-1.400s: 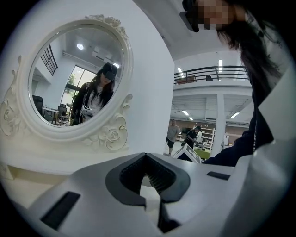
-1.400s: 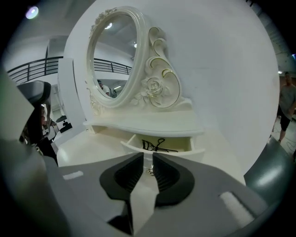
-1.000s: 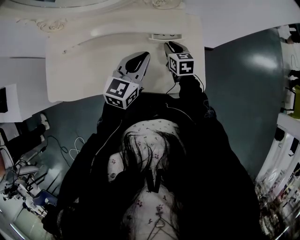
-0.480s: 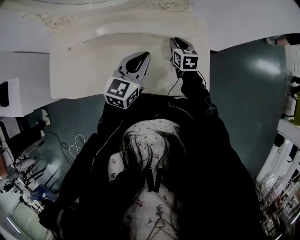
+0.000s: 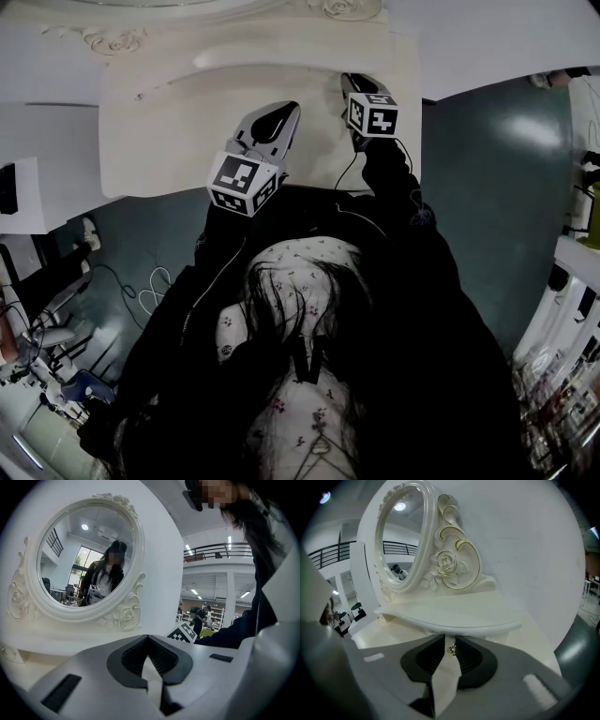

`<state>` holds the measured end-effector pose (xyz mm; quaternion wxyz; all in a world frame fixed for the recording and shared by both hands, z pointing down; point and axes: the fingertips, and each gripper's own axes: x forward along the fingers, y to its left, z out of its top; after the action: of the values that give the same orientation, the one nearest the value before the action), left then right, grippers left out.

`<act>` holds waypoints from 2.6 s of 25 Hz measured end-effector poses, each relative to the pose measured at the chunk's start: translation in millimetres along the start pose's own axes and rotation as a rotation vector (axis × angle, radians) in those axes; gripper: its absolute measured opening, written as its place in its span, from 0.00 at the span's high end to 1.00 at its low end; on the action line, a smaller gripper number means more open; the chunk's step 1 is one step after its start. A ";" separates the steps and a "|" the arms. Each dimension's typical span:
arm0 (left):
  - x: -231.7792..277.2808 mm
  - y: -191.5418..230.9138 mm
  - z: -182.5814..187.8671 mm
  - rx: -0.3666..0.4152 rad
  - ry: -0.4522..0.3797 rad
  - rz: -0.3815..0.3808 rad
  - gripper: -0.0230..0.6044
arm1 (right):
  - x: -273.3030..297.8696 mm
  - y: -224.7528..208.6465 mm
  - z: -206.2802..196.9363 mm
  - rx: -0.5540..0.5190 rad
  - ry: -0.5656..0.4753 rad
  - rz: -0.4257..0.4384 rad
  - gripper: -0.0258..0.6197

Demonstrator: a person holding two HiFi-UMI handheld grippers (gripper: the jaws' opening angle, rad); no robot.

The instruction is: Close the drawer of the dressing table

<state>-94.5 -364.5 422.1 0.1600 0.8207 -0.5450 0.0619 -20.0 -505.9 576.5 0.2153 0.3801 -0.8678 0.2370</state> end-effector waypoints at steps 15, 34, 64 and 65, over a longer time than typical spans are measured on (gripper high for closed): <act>-16.3 4.9 -0.7 -0.003 -0.009 -0.023 0.96 | -51.3 40.0 19.5 0.039 -0.122 0.054 0.84; -101.6 4.3 -19.8 0.054 0.000 -0.182 0.96 | -134.2 179.6 10.7 0.081 -0.289 0.078 0.84; -182.7 -143.3 -70.0 0.072 0.032 -0.249 0.96 | -295.2 221.1 -103.7 0.074 -0.298 0.066 0.84; -186.0 -156.3 -72.2 0.065 0.033 -0.242 0.96 | -307.0 218.5 -108.2 0.077 -0.301 0.076 0.84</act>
<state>-20.4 -122.5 408.3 0.1484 0.8841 -0.4369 0.0735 24.4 -141.7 438.4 0.0591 0.3861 -0.8943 0.2184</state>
